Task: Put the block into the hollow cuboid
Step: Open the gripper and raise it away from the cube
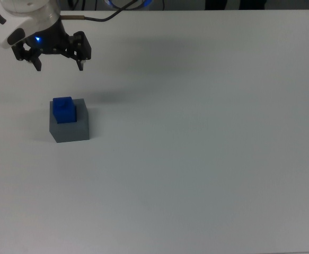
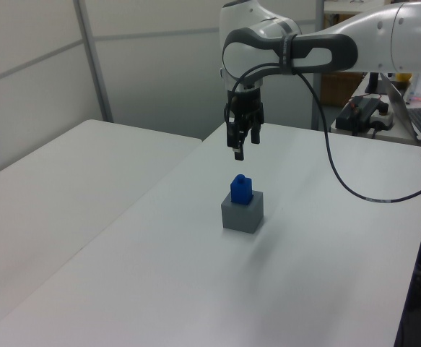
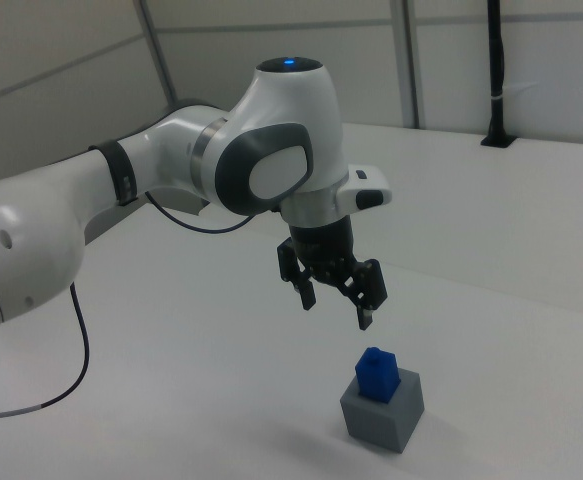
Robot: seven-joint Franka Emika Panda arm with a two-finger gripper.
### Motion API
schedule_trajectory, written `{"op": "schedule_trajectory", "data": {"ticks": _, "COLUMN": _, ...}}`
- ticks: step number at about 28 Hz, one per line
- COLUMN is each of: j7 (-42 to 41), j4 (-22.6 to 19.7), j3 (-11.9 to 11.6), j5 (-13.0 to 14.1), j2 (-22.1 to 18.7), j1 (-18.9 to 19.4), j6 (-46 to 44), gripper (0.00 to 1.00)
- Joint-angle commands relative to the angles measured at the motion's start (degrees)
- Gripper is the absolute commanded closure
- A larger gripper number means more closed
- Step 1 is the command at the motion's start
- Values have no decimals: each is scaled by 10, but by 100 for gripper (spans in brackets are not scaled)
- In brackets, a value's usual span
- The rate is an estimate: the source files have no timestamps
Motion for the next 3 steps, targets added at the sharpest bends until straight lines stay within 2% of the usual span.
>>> {"op": "schedule_trajectory", "data": {"ticks": 1, "j7": 13, "j4": 2, "j3": -4, "j5": -4, "j2": -9, "j1": 2, "j6": -14, "gripper": 0}}
{"op": "schedule_trajectory", "data": {"ticks": 3, "j7": 13, "j4": 2, "j3": -4, "j5": -5, "j2": -8, "j1": 1, "j6": -12, "gripper": 0}}
